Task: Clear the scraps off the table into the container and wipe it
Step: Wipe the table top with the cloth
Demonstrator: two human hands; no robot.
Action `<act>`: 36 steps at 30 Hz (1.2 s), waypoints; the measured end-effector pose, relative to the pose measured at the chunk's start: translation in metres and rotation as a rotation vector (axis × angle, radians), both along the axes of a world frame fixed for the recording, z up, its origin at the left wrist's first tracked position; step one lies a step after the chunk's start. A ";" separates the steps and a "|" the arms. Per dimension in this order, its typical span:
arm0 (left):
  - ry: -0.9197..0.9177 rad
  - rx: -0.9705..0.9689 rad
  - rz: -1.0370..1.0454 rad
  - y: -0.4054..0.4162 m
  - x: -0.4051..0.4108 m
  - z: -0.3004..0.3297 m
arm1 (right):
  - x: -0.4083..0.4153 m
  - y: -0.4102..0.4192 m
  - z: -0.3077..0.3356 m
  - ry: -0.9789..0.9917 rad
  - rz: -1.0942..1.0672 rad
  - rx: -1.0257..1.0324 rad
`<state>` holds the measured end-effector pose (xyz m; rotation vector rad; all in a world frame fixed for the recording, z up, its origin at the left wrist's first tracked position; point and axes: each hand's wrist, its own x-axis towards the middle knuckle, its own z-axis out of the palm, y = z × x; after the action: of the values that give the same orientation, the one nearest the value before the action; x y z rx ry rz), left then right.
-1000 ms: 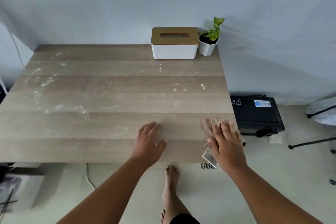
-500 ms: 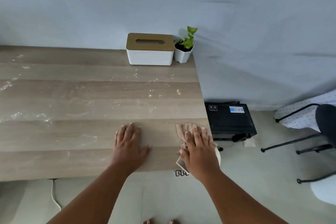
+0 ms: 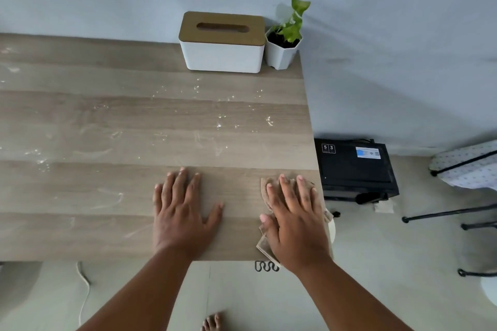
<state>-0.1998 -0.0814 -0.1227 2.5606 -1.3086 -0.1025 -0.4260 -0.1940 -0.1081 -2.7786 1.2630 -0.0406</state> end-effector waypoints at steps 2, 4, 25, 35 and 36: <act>-0.014 0.003 0.001 0.000 0.000 -0.001 | 0.001 -0.003 0.001 0.008 -0.003 0.009; -0.023 0.008 0.002 -0.001 0.000 -0.001 | 0.003 -0.007 0.002 0.023 0.000 0.017; -0.034 0.006 -0.017 -0.004 0.001 0.000 | 0.056 -0.083 0.003 0.036 -0.024 0.020; -0.016 -0.010 -0.022 -0.004 0.003 -0.002 | 0.107 -0.160 -0.001 0.017 -0.096 0.026; -0.016 -0.009 -0.022 -0.004 0.003 -0.002 | 0.112 -0.168 -0.001 0.024 -0.097 0.022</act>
<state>-0.1967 -0.0851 -0.1247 2.5447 -1.3405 -0.0795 -0.3139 -0.3616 -0.1086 -2.7060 1.3946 0.0004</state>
